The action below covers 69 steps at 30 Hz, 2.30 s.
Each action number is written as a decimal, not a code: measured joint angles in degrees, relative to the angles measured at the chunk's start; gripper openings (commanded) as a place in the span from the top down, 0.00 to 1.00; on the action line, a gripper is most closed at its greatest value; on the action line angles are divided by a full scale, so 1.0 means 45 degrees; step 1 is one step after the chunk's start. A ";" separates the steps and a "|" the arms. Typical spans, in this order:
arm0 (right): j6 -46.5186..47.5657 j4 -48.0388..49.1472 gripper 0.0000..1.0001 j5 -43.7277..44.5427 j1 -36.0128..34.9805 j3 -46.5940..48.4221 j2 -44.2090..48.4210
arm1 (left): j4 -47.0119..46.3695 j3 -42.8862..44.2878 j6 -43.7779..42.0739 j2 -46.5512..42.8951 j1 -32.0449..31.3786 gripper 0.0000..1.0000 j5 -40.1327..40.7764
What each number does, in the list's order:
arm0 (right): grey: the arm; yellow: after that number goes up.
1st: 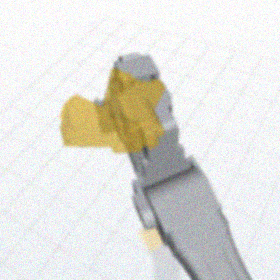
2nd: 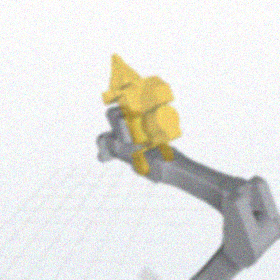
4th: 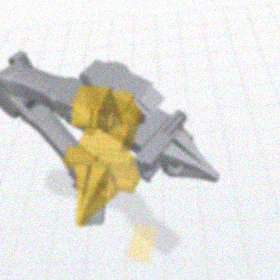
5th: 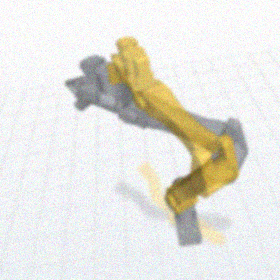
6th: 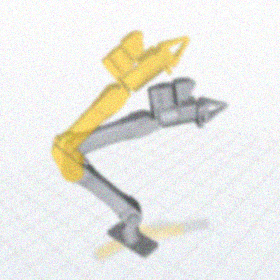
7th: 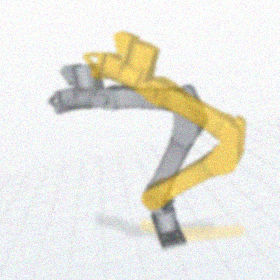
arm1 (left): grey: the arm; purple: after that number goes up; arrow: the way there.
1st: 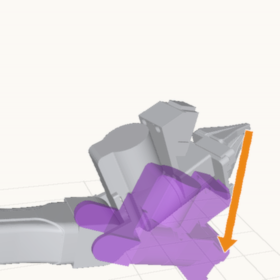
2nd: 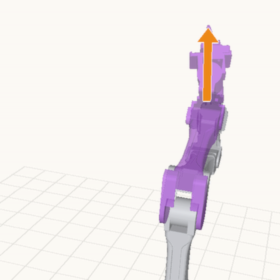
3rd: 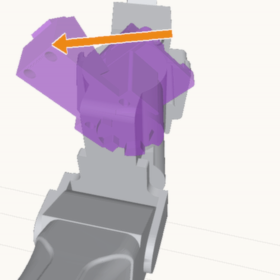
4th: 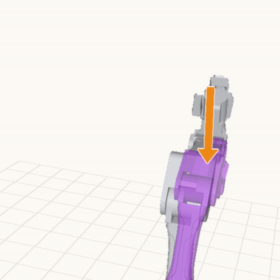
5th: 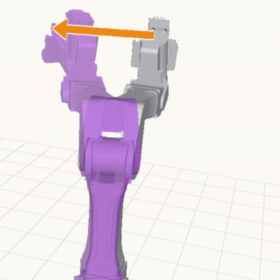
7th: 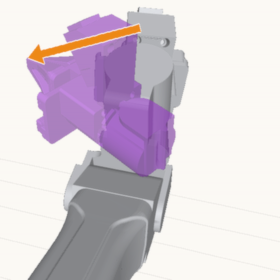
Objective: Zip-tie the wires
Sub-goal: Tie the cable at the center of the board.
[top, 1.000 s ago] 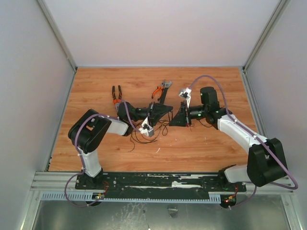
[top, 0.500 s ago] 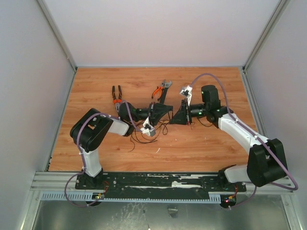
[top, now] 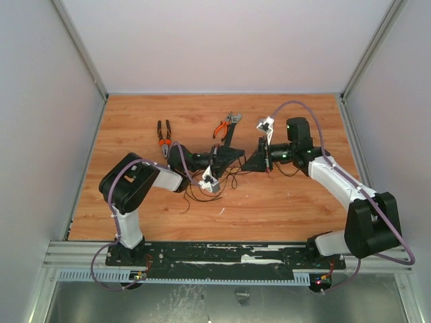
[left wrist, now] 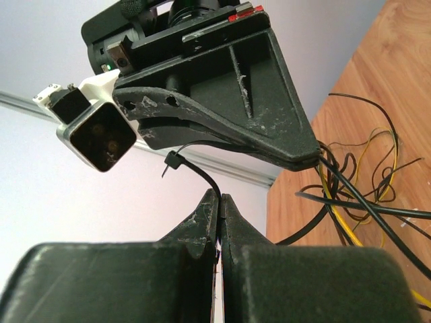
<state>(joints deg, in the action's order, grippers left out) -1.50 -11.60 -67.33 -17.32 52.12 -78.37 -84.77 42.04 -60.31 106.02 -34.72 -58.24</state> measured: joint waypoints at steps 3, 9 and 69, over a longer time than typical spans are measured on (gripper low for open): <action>0.0053 -0.0228 1.00 -0.0015 -0.0024 0.0049 -0.0121 | 0.0005 0.0000 -0.0039 0.0005 -0.0005 1.00 0.0039; 0.0287 -0.0578 1.00 -0.0015 -0.0214 0.0049 -0.0155 | 0.0010 0.0000 -0.0165 0.0063 -0.0005 1.00 0.0073; -0.0617 -0.1875 1.00 0.0005 0.0301 0.2098 -0.1603 | 0.1253 -0.0083 -0.2254 0.0102 -0.0170 1.00 0.0933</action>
<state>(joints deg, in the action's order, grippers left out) -4.27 -20.03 -67.31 -15.97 61.56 -85.58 -79.13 41.67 -70.46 106.48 -35.48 -54.04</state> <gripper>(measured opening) 0.006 0.032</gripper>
